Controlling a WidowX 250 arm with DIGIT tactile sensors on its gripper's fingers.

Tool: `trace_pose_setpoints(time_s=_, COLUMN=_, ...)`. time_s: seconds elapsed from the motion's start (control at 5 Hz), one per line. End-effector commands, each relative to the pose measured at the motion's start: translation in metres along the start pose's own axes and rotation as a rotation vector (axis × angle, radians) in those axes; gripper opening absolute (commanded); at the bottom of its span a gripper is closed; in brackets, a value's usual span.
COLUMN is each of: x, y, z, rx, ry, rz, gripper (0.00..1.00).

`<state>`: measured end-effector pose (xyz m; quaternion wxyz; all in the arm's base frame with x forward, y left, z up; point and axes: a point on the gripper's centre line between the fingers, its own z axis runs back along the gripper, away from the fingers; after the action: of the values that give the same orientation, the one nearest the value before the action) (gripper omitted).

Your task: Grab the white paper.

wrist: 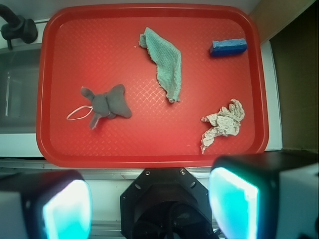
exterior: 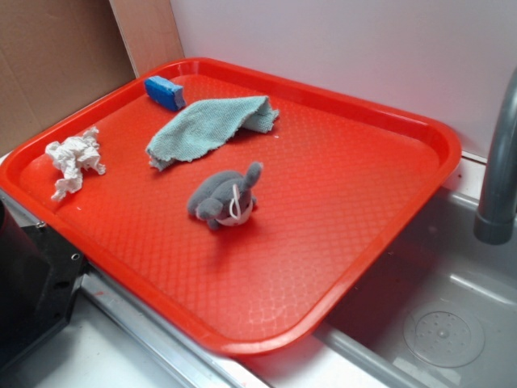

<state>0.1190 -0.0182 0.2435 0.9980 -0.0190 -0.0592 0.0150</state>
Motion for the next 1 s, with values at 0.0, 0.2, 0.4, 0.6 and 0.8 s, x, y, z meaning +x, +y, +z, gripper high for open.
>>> trace_pose_setpoints(time_s=0.0, x=0.0, y=0.0, z=0.0, rx=0.0, ry=0.0, rz=0.0, gripper=1.0)
trace_pose_setpoints(time_s=0.2, x=0.008, y=0.015, z=-0.002, rx=-0.03, ry=-0.02, rz=0.128, gripper=1.0)
trace_pose_setpoints(time_s=0.4, x=0.016, y=0.034, z=-0.01, rx=-0.037, ry=-0.048, rz=0.316, gripper=1.0)
trace_pose_setpoints(time_s=0.6, x=0.017, y=0.055, z=-0.026, rx=-0.051, ry=-0.098, rz=0.522, gripper=1.0)
trace_pose_setpoints(time_s=0.8, x=0.018, y=0.081, z=-0.046, rx=-0.055, ry=-0.13, rz=0.689, gripper=1.0)
